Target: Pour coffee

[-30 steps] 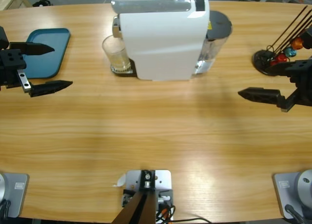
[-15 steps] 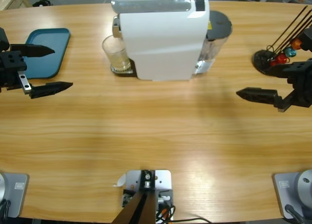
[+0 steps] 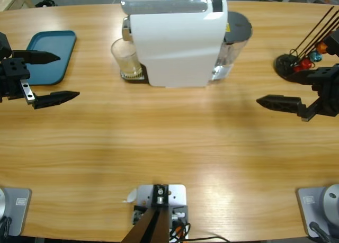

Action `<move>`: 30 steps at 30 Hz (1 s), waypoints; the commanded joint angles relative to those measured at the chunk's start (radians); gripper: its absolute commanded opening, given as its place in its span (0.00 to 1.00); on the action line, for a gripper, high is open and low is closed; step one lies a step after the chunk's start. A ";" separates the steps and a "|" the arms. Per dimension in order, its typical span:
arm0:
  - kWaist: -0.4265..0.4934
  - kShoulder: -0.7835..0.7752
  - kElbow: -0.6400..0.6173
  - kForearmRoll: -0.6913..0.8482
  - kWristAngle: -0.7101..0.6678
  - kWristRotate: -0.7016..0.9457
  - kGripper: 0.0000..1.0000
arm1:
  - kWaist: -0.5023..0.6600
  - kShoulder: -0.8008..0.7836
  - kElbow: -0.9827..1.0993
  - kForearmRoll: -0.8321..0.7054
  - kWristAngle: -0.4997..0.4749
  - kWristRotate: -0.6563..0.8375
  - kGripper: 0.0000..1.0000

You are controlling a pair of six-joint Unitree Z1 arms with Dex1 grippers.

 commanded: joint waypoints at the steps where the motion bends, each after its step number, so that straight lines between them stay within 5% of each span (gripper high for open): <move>1: -0.009 0.019 0.037 -0.057 -0.033 0.000 1.00 | 0.011 0.021 0.036 -0.015 0.010 0.012 1.00; 17: 0.100 0.309 -0.016 -0.236 -0.214 0.156 1.00 | 0.011 0.041 -0.002 0.024 -0.009 0.015 1.00; 30: 0.137 0.433 -0.110 -0.239 -0.333 0.166 1.00 | -0.002 0.084 -0.004 0.012 -0.047 0.013 1.00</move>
